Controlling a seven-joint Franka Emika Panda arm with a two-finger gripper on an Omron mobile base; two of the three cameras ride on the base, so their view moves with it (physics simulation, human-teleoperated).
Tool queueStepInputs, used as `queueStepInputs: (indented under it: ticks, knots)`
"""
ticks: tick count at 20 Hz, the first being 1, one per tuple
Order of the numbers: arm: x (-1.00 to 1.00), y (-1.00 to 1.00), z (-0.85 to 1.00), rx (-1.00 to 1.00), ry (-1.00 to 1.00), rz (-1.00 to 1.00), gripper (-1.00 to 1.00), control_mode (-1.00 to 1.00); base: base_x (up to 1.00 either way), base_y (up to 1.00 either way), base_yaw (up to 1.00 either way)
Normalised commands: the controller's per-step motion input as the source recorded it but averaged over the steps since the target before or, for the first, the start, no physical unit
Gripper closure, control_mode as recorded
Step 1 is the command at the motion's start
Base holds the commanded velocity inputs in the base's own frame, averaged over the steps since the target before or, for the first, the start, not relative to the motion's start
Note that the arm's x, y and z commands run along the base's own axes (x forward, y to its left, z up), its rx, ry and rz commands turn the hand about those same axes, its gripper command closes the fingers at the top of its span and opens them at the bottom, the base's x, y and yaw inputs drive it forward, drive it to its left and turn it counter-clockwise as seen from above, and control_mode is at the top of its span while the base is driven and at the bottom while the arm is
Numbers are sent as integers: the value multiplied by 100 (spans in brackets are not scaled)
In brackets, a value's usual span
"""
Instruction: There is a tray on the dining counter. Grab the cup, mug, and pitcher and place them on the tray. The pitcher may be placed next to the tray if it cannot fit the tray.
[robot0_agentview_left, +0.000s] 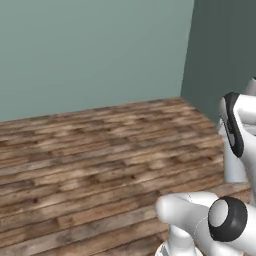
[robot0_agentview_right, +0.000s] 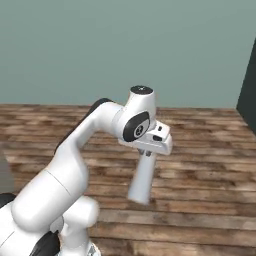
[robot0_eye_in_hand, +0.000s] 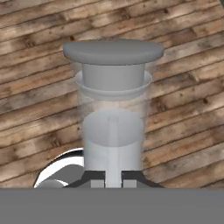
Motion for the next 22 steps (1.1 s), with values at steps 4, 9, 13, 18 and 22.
queueStepInputs:
  ticks: [4, 9, 13, 18, 22]
  knots:
    - [0, 0, 0, 0, 0, 0, 100, 100, 100, 7, 70]
    - [0, 0, 0, 0, 0, 0, 100, 100, 100, 0, 64]
    - [0, 0, 0, 0, 0, 0, 100, 100, 100, -16, 42]
    - [0, 0, 0, 0, 0, 0, 100, 100, 100, -48, 36]
    - [0, 0, 0, 0, 0, 0, 100, 100, 100, -58, 35]
